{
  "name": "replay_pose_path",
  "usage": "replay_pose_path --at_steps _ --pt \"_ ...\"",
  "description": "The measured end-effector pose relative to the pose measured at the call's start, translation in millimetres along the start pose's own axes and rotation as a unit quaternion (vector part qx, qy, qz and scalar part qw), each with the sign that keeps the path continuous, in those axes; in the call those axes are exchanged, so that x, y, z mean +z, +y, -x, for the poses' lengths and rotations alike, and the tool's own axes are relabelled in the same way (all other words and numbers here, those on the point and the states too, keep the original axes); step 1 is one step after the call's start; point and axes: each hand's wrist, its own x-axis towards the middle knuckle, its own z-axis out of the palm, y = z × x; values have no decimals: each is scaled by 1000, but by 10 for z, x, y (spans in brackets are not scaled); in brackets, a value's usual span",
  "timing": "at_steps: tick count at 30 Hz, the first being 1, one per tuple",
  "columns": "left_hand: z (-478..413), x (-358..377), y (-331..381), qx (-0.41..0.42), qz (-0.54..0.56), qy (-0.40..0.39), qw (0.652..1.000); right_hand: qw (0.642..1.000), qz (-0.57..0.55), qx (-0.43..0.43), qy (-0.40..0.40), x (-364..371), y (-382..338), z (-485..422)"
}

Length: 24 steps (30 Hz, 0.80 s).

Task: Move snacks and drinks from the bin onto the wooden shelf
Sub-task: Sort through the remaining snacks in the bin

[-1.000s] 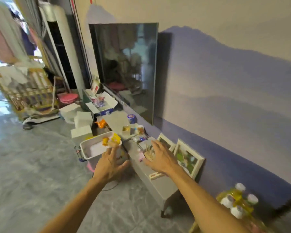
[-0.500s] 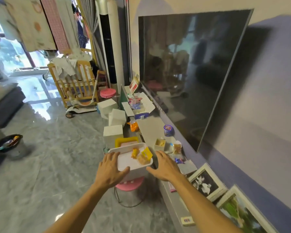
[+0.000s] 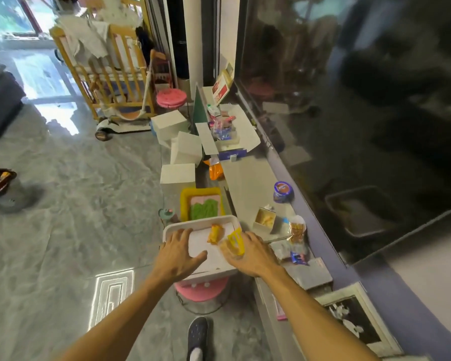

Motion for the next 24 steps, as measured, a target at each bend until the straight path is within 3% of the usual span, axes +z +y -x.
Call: replay_pose_path --at_steps 7,16,20,24 --pt "-1653 734 -386 -23 -25 -68 997 997 25 39 -66 693 365 -1532" --pt "-3023 2417 -872 -64 -6 -144 987 974 165 -36 -152 2157 1205 -2862" --pt "-3251 2840 -728 -90 27 -166 982 961 232 -58 -142 2626 1479 -3036" --pt "-3358 3133 -733 -153 79 -149 974 972 213 -67 -80 2760 1519 -3075"
